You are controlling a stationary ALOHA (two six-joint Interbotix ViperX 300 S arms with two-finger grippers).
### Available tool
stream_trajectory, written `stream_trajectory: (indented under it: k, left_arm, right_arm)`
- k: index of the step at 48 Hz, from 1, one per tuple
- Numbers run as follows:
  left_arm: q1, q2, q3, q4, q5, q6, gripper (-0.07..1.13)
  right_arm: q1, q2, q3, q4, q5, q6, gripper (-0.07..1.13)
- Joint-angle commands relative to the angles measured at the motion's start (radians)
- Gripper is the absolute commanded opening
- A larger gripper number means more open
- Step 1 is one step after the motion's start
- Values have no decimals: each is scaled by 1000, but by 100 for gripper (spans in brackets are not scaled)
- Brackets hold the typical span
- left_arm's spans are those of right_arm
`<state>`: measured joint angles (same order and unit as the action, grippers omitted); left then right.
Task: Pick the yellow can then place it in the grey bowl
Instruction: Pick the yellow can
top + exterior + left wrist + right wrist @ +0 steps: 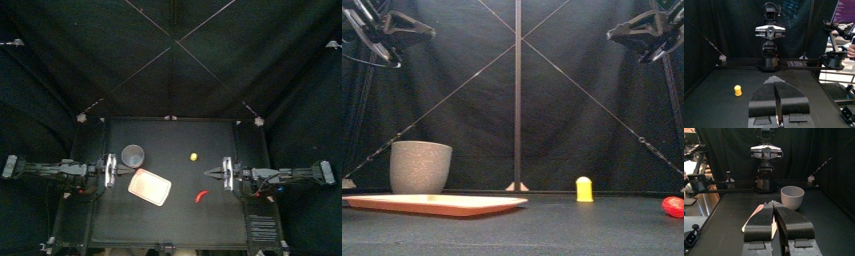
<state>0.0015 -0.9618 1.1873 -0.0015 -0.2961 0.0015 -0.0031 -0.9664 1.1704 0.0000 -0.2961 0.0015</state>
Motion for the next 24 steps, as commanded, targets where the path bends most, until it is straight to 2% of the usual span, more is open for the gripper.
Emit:
stream_trajectory:
  k: [1, 6, 18, 24]
  left_arm:
    - [15, 9, -23, 2, 2, 0, 2]
    - [28, 9, -21, 3, 5, 0, -4]
    - [71, 11, 6, 0, 14, 0, -4]
    - [92, 9, 29, -2, 14, -2, -4]
  right_arm:
    - [-28, 31, 5, -2, -2, 0, -1]
    - [-80, 77, 18, -2, 0, 6, -1]
    - [-210, 216, 14, 6, 0, 9, 0]
    - [-262, 276, 14, 23, 0, 9, 7]
